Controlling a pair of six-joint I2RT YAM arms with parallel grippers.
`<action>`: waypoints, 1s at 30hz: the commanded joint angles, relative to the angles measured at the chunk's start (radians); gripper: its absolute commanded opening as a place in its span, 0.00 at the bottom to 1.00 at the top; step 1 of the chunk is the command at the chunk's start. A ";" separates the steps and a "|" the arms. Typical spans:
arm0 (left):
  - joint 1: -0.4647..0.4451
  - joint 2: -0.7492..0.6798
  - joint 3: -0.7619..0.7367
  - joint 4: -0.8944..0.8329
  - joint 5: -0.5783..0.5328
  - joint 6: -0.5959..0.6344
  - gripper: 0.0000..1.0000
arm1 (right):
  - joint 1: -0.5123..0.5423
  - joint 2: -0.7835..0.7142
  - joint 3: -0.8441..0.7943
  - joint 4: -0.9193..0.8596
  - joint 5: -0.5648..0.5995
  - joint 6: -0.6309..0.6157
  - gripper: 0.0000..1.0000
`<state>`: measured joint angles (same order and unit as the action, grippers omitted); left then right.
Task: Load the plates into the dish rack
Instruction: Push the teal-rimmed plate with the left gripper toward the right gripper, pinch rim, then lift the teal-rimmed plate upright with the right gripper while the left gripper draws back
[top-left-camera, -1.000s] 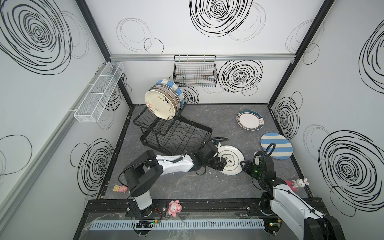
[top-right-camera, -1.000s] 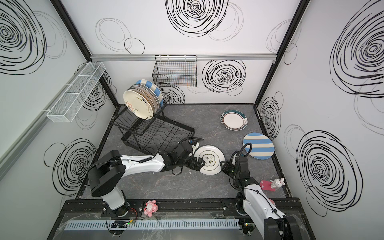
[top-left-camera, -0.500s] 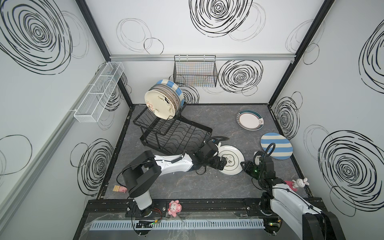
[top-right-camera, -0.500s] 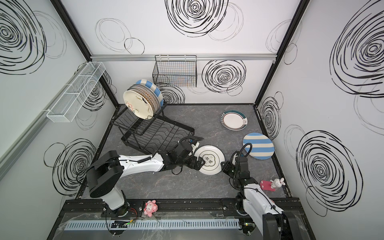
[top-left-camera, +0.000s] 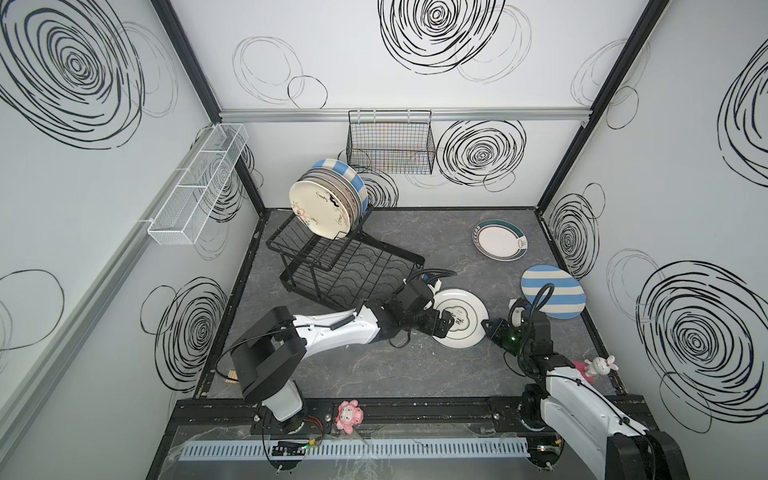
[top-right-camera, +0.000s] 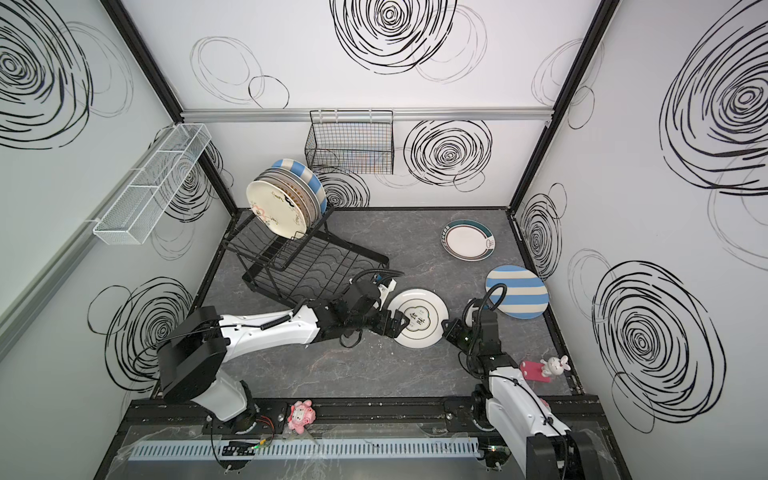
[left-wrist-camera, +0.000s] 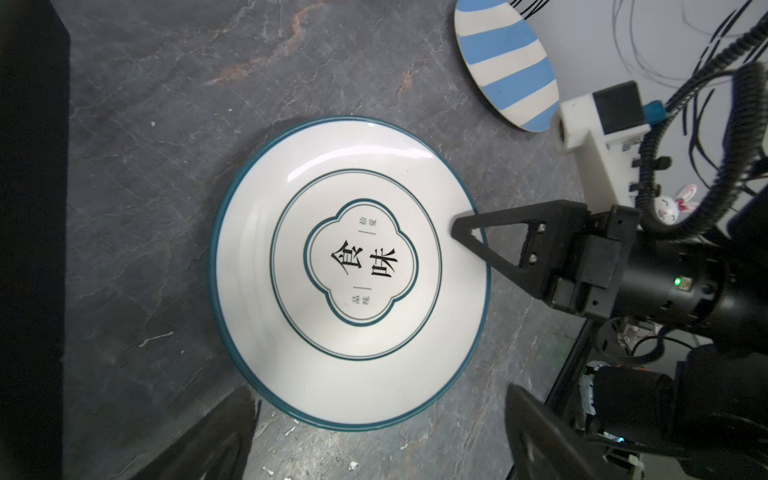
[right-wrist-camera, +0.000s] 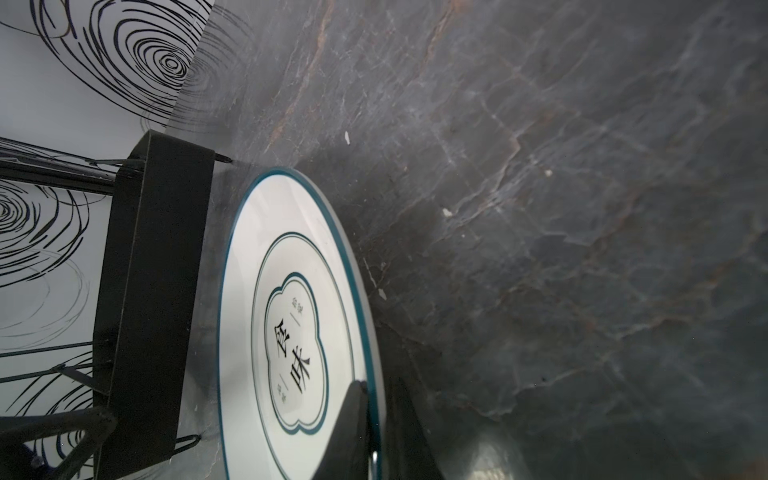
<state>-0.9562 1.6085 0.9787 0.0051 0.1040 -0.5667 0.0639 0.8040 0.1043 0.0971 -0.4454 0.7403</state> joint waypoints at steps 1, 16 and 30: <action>0.013 -0.057 0.035 -0.011 -0.014 0.016 0.96 | -0.011 -0.027 0.054 -0.105 0.045 -0.056 0.00; 0.250 -0.542 -0.174 -0.229 0.028 -0.002 0.96 | -0.006 -0.068 0.451 -0.298 0.086 -0.287 0.00; 0.638 -0.854 -0.091 -0.617 -0.052 0.107 0.96 | 0.410 0.168 0.976 -0.195 0.423 -0.451 0.00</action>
<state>-0.3832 0.7582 0.8501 -0.5236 0.0776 -0.5201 0.3851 0.9268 0.9779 -0.2058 -0.1555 0.3527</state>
